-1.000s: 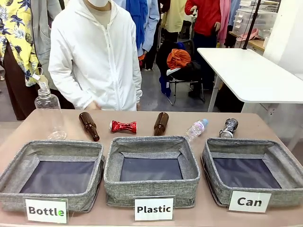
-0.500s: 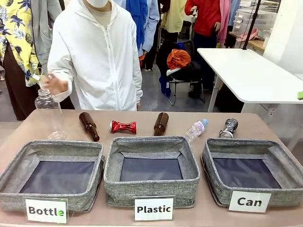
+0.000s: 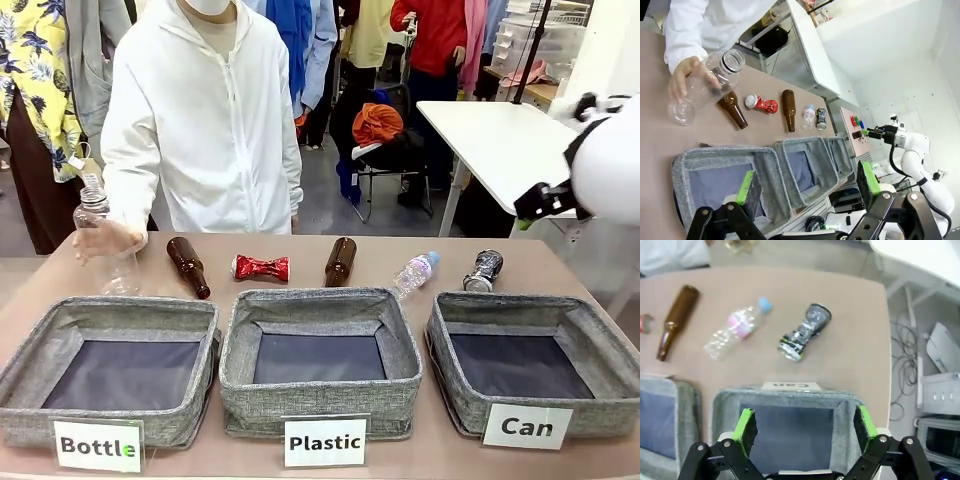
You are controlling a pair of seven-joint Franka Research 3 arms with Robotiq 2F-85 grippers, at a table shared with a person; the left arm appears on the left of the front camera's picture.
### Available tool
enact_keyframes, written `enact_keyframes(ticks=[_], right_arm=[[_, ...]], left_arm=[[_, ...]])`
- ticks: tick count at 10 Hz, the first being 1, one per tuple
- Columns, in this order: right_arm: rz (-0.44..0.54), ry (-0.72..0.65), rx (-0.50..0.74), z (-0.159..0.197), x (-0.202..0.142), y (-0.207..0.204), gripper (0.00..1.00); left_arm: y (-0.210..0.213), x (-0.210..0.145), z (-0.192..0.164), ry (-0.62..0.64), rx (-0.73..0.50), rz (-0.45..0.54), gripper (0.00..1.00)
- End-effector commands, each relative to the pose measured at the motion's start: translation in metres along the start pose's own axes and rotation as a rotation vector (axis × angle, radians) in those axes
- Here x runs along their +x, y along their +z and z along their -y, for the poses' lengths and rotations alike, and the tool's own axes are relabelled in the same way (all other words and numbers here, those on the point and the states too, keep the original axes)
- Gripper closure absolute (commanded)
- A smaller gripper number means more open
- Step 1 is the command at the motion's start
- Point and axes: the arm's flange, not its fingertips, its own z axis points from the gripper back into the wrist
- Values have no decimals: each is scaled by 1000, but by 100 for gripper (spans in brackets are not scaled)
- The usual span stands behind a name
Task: Sort the can waste into the basket.
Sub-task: Pick up the can waste from the table and place it in the right Fabric basket.
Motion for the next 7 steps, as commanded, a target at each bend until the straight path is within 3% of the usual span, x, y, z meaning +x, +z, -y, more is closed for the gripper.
enact_keyframes(ticks=[1, 2, 3, 4, 7], right_arm=[[64, -92, 32, 20, 4, 21, 0], [0, 0, 0, 0, 0, 0, 0], [4, -27, -5, 6, 3, 0, 0], [129, 45, 53, -4, -25, 27, 0], [3, -57, 81, 14, 14, -12, 0]], left_arm=[[0, 1, -1, -23, -20, 11, 0], [0, 1, -1, -23, -20, 11, 0], [0, 1, -1, -23, -20, 11, 0], [0, 1, -1, -23, -20, 11, 0], [0, 1, -1, -23, -20, 11, 0]])
